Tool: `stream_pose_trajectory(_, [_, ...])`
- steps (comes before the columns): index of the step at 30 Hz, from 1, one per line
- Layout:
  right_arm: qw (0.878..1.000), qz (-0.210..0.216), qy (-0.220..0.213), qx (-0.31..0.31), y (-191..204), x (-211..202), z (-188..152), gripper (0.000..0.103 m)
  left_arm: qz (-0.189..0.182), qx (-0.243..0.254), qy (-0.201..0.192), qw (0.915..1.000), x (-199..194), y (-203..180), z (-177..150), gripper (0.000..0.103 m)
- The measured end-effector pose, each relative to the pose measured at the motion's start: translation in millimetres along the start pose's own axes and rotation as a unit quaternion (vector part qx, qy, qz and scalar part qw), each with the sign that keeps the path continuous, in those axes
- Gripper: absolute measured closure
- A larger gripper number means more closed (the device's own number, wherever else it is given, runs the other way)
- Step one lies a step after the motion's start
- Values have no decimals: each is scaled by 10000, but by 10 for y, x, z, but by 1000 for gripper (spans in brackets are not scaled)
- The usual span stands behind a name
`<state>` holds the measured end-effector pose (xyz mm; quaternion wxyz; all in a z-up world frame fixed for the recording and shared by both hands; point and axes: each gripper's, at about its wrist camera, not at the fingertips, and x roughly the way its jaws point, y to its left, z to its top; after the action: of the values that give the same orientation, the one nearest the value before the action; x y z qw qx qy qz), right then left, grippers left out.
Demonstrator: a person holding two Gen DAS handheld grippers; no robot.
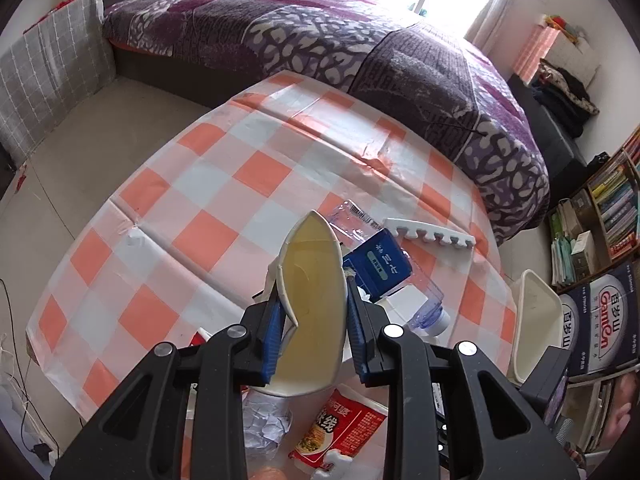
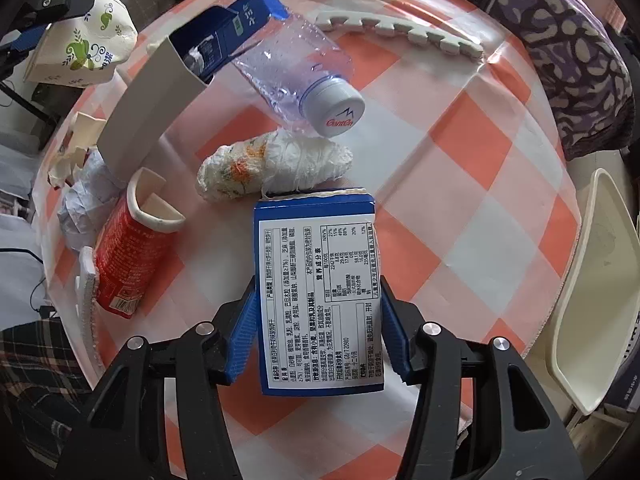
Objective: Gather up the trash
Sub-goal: 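Carry the carton and cup to the cream bin and release the carton from the right tool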
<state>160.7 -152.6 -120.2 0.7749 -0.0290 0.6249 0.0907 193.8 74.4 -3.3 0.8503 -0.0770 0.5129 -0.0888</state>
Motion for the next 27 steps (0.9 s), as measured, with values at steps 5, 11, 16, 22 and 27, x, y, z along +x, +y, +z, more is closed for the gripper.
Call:
stream_pose_trajectory(5, [9989,-39,-411,218,-224,-265,157,51,-84,92,-127,9998,-50,-182,-12,74])
stream_pose_trajectory(11, [9942,-134,-856,642,-476,-474,131,51,-196,218,-326,9990,-91,-474,-49,74])
stream_pose_trajectory(16, [9858,-290,-1242,1094,-679,-727,-293,51,-350,356,-451,9977,-102,-767,-107,74])
stream_pose_trajectory(22, [9713,-563,-1546,1719,-976,-1040,-534,51,-523,604,-491,9956,-27,-1179,-227,74])
stream_pose_trajectory(27, [9542,-759,-1769,2292,-1358,-1228,-710,50,-661,960,-454,9921,40,-1599,-391,74])
